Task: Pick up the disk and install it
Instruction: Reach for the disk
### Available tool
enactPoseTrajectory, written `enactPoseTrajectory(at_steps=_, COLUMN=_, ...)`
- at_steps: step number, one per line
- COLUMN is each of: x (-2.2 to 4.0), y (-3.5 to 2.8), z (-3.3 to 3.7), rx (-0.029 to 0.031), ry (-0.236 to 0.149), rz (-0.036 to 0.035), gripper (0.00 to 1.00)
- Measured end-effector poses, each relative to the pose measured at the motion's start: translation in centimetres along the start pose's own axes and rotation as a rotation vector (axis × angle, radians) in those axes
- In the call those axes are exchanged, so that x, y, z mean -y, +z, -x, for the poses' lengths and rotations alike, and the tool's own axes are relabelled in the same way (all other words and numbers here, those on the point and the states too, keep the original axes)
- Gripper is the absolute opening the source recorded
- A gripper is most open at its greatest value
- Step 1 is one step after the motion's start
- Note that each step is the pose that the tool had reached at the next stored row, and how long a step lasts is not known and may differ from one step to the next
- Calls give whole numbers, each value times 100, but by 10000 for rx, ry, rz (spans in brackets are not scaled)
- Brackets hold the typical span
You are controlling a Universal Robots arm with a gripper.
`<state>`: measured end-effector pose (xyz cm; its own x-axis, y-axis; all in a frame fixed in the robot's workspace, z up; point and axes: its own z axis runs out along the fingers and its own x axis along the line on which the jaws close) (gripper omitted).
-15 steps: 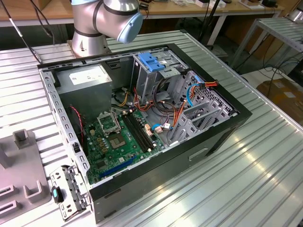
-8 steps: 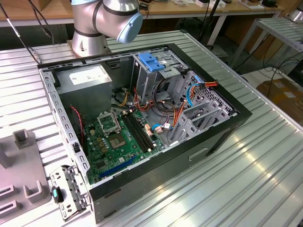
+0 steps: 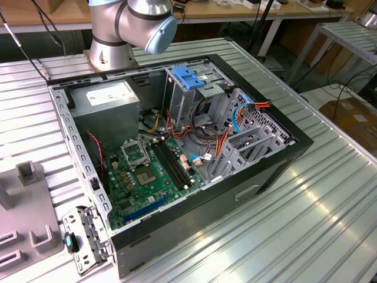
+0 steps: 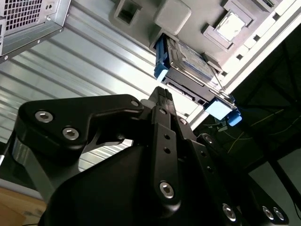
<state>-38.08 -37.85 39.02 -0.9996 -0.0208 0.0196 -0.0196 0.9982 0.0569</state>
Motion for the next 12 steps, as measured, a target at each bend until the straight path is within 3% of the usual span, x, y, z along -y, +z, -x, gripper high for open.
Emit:
enactPoseTrajectory(at_steps=8, x=5, y=9, z=-244, rx=0, ry=1, rz=0, gripper=11)
enactPoseTrajectory(at_steps=12, x=44, y=24, z=-419, rx=0, ry=1, rz=-13, gripper=11)
